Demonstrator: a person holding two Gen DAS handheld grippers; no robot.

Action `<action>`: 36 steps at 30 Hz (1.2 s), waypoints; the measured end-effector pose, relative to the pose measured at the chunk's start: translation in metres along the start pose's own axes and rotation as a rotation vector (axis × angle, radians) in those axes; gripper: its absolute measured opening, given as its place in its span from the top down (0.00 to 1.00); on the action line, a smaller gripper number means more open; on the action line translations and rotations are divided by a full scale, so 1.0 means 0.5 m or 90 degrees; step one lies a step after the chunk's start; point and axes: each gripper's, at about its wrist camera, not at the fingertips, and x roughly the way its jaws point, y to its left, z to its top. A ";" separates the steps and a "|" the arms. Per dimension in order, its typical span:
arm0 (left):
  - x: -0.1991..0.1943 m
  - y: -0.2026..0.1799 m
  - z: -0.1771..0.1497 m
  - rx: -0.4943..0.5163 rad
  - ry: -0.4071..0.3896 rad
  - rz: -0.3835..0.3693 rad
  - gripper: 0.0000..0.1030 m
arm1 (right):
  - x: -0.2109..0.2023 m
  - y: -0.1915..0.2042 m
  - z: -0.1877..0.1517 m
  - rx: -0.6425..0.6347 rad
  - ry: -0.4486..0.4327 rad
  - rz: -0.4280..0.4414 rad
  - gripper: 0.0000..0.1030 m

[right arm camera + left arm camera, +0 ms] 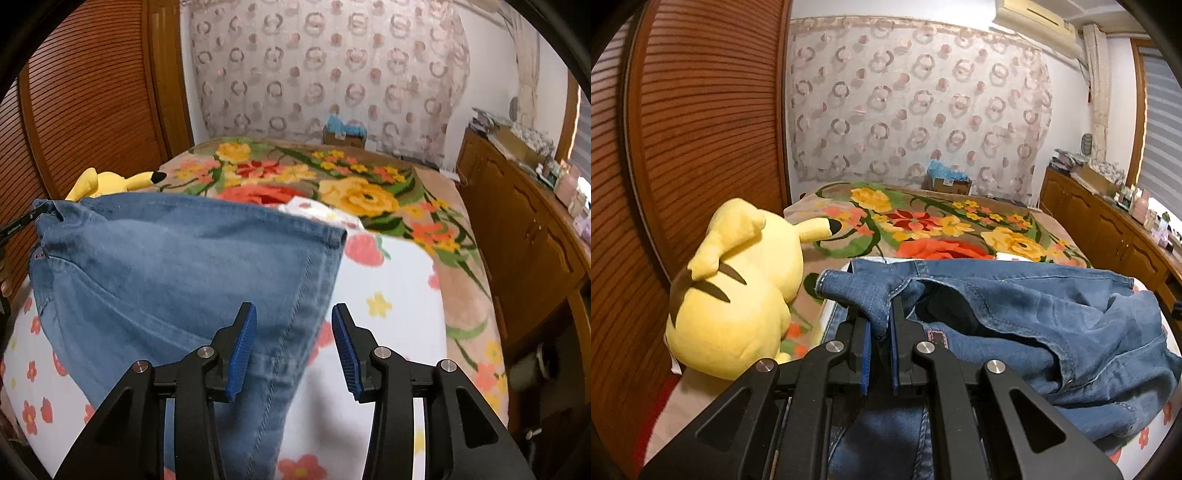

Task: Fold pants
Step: 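Lift the jeans with both grippers and fold them over onto the other half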

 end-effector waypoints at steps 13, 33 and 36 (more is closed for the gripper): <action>0.004 0.017 -0.038 -0.019 -0.001 -0.009 0.91 | 0.036 -0.012 0.007 0.038 0.071 0.034 0.56; -0.025 0.023 -0.038 -0.025 -0.023 -0.028 0.91 | -0.025 0.004 -0.008 0.038 0.028 0.043 0.92; -0.030 0.019 -0.035 -0.021 -0.027 -0.029 0.91 | -0.065 0.002 -0.016 0.046 -0.005 0.039 0.92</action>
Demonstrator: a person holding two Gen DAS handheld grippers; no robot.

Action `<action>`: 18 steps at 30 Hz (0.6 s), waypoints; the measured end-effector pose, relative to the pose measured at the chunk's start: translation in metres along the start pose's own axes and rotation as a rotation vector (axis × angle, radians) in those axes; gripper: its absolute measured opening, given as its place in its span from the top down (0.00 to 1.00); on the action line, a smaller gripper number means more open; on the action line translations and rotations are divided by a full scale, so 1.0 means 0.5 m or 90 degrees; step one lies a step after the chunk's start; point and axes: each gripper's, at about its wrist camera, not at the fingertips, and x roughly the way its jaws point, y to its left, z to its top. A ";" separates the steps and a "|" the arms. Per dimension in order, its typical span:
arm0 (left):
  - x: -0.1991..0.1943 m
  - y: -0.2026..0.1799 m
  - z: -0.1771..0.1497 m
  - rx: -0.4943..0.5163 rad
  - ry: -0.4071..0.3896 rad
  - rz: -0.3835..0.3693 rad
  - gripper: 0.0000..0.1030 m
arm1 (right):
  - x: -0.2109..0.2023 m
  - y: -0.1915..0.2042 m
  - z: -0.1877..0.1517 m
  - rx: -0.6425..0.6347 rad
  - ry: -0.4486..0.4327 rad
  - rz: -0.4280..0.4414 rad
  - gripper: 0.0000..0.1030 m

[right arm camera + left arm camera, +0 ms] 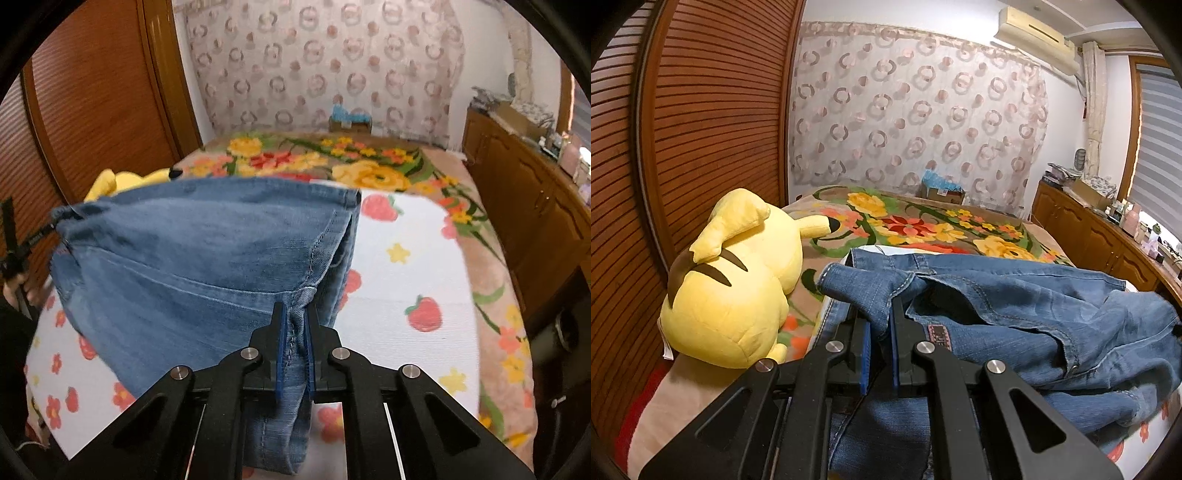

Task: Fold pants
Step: 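Lift the jeans with both grippers and fold them over onto the other half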

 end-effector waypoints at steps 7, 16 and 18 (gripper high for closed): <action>-0.023 -0.008 0.015 0.006 -0.023 -0.005 0.91 | -0.060 0.016 -0.029 -0.006 -0.044 -0.017 0.92; -0.058 -0.006 0.043 -0.024 -0.037 -0.010 0.91 | -0.103 0.020 -0.036 -0.014 -0.130 -0.009 0.92; -0.069 -0.010 0.059 -0.022 -0.047 -0.005 0.91 | -0.103 0.017 -0.026 -0.016 -0.148 -0.010 0.93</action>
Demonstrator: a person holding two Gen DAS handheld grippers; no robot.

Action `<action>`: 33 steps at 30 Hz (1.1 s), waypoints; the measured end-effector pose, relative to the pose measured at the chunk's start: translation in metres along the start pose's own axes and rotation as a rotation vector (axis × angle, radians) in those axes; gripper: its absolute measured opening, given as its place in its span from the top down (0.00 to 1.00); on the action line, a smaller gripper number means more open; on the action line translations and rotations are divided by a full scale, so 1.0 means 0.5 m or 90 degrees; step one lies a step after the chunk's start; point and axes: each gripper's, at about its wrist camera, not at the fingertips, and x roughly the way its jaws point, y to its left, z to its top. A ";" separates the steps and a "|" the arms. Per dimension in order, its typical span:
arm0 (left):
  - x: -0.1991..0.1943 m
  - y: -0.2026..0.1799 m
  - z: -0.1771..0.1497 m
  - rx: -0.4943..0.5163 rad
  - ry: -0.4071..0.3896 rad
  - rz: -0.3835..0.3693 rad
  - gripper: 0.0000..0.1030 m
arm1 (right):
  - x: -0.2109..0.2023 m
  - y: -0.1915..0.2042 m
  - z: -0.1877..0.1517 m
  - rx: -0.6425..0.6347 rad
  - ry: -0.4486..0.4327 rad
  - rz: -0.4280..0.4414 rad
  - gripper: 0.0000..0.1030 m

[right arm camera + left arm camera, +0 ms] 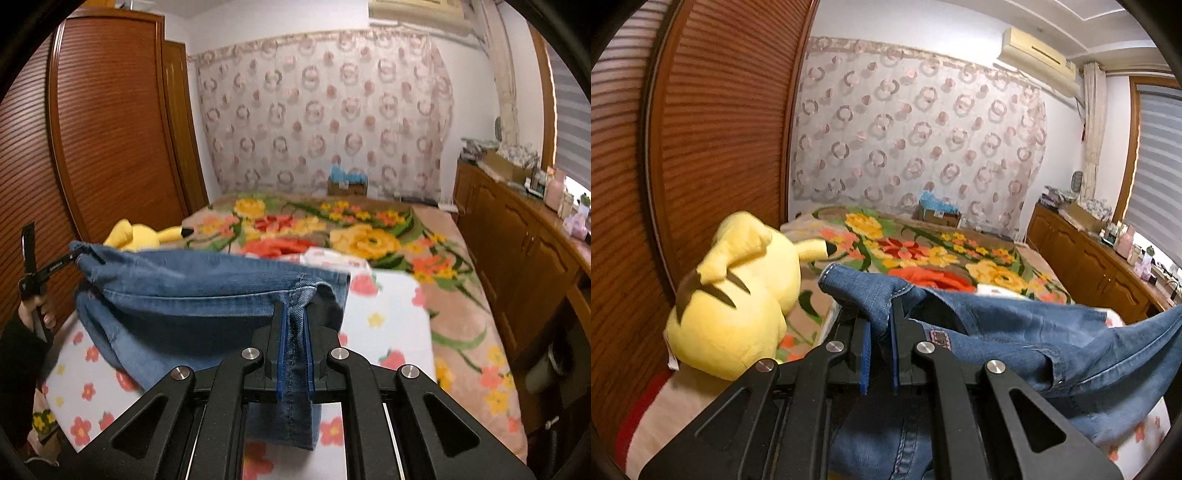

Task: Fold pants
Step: 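Lift the jeans with both grippers and fold them over onto the other half, then open both grippers and release the folded jeans onto the bed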

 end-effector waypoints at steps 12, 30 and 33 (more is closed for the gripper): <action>0.099 -0.036 0.105 0.025 0.010 0.038 0.91 | 0.130 -0.011 0.051 -0.020 -0.023 -0.048 0.93; 0.183 -0.027 0.055 0.100 0.145 0.021 0.39 | 0.323 0.043 -0.004 -0.008 0.101 -0.064 0.61; 0.157 -0.028 0.063 0.097 0.136 -0.006 0.21 | 0.306 0.030 0.012 -0.015 0.106 -0.056 0.60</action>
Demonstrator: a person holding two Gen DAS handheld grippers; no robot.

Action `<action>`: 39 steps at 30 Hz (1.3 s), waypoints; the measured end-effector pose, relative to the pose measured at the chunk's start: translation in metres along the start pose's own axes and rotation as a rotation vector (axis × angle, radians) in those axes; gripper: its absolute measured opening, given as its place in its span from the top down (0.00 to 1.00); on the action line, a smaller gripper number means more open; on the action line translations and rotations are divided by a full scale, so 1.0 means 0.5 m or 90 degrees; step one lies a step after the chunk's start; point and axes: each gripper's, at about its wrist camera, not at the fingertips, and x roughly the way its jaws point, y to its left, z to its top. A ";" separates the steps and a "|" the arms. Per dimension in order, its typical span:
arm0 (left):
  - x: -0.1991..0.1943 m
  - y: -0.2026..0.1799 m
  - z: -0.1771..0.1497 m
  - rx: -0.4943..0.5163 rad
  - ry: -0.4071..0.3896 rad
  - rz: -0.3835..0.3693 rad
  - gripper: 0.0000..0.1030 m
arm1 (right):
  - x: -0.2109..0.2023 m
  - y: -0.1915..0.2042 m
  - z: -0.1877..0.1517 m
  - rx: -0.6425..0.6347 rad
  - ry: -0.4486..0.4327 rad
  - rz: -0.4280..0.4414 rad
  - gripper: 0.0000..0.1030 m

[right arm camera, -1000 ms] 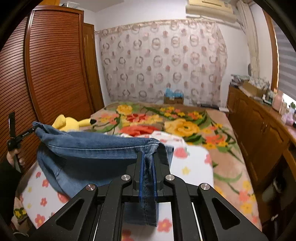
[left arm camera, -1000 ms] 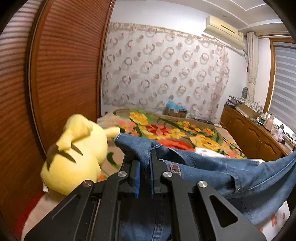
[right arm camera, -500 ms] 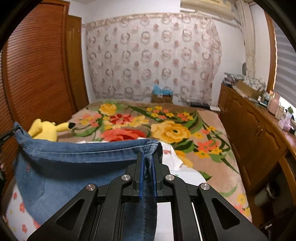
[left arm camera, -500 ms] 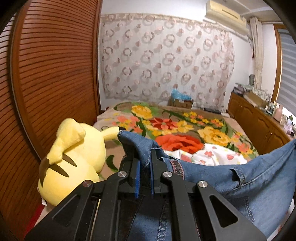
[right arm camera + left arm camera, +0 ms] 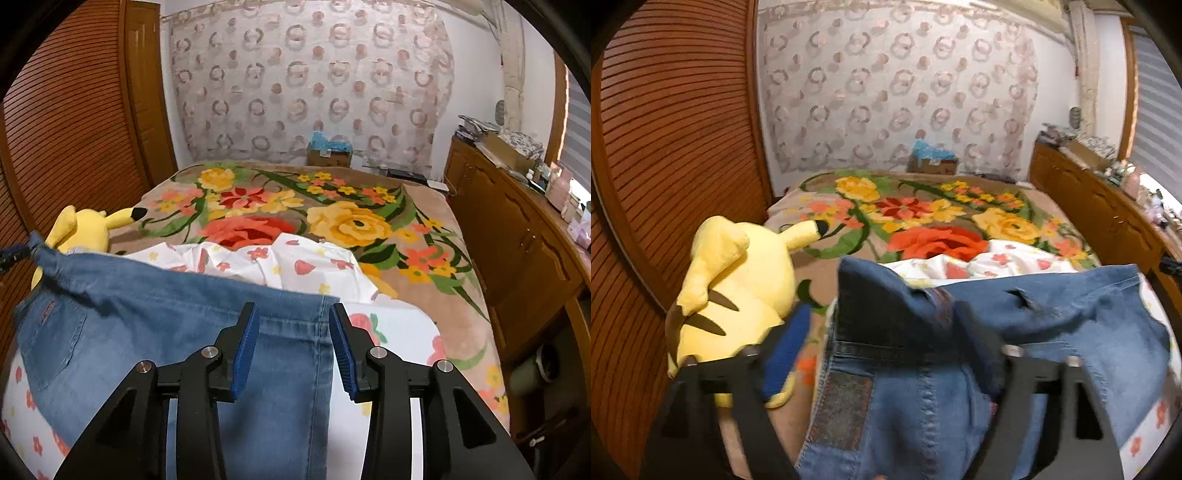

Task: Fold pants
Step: 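Open both grippers and release the folded jeans onto the bed, then grasp the folded jeans hem edge with the right gripper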

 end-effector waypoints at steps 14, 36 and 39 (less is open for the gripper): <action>-0.095 -0.092 -0.100 0.041 -0.006 -0.063 0.21 | -0.117 -0.057 -0.029 -0.001 0.032 0.047 0.60; -0.094 -0.129 -0.246 0.042 0.055 -0.080 0.21 | -0.044 -0.073 -0.112 0.084 0.147 0.042 0.56; -0.093 -0.132 -0.246 0.047 0.058 -0.083 0.21 | -0.034 -0.072 -0.118 0.087 0.157 0.034 0.53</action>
